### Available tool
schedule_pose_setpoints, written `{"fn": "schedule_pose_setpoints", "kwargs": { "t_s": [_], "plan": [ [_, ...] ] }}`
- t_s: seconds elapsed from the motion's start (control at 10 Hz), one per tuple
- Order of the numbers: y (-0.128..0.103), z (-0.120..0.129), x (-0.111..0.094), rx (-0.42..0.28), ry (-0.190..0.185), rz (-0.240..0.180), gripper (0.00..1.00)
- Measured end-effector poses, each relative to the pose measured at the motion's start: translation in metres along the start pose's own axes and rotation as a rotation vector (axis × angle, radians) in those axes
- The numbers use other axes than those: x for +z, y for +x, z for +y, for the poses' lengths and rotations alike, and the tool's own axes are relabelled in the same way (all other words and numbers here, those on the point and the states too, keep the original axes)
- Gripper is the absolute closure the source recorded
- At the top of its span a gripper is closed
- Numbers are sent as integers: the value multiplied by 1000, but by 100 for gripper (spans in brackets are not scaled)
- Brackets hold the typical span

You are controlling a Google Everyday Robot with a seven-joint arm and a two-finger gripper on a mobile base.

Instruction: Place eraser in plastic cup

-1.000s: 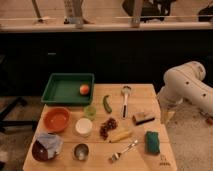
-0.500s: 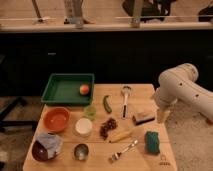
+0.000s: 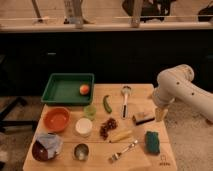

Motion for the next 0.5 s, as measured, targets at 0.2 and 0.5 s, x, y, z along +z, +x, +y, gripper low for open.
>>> {"fn": "schedule_pose_setpoints", "kwargs": {
  "t_s": [0.2,0.5],
  "plan": [
    [1,-5,13,-44,-3,-28,20],
    [1,-10,37,-83,-25,-40,20]
  ]
}}
